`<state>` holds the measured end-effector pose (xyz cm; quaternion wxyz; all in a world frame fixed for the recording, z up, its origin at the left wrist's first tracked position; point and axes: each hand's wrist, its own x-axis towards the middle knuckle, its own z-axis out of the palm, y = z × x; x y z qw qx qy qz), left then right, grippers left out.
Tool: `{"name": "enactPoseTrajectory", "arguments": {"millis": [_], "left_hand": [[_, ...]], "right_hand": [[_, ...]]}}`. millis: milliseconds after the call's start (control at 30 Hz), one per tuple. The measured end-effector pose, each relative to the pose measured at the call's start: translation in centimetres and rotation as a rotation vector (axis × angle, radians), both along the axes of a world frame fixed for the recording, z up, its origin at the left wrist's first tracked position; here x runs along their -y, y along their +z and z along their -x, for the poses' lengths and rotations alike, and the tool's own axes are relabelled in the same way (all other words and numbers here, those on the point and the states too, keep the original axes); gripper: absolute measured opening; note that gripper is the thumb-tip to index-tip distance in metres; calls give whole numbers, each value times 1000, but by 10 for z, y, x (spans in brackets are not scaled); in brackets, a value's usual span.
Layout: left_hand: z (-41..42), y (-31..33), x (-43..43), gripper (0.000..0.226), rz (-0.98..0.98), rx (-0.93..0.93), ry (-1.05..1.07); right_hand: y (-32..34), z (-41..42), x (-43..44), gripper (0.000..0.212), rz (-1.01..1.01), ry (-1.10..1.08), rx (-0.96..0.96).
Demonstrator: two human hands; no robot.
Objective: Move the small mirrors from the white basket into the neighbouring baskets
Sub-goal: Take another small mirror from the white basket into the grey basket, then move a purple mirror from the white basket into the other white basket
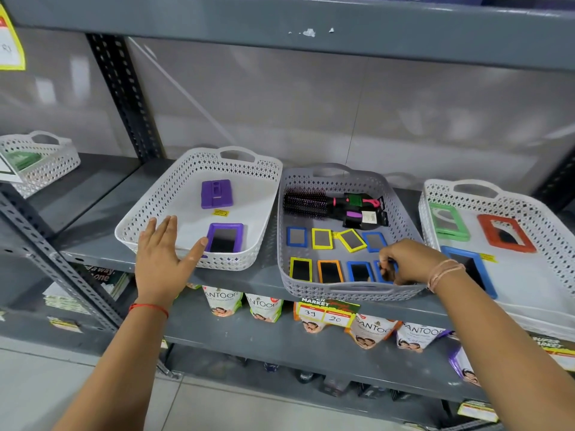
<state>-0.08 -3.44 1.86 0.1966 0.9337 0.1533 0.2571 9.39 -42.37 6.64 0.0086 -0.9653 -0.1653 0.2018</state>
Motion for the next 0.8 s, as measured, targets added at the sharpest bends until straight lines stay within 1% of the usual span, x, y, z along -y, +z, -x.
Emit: {"name": "enactPoseTrajectory", "arguments": {"millis": [67, 133, 200, 267, 333, 400, 467, 533, 633, 700, 800], "left_hand": [[0, 0, 0, 94, -2, -2, -1], [0, 1, 1, 93, -4, 0, -2], [0, 1, 1, 93, -2, 1, -5], [1, 1, 0, 94, 7, 2, -7], [1, 1, -1, 93, 27, 14, -11], [0, 2, -1, 92, 43, 22, -22], [-1, 1, -2, 90, 37, 29, -32], [-2, -1, -2, 85, 37, 47, -38], [-2, -4, -4, 80, 43, 94, -51], [-2, -5, -6, 81, 44, 113, -65], [-2, -6, -6, 76, 29, 127, -75]], "right_hand": [[3, 1, 1, 40, -8, -18, -3], [12, 5, -3, 29, 9, -35, 7], [24, 7, -10, 39, 26, -42, 21], [41, 5, -25, 41, 4, 36, 108], [58, -1, -46, 45, -88, 126, 215], [72, -9, -73, 56, -225, 223, 240], [79, -15, -108, 62, -338, 349, 188], [76, -21, -146, 66, -385, 431, 99], [57, -33, -198, 77, -324, 507, -17], [45, -40, -226, 89, -214, 542, -73], [29, -51, -256, 105, -69, 535, -141]]}}
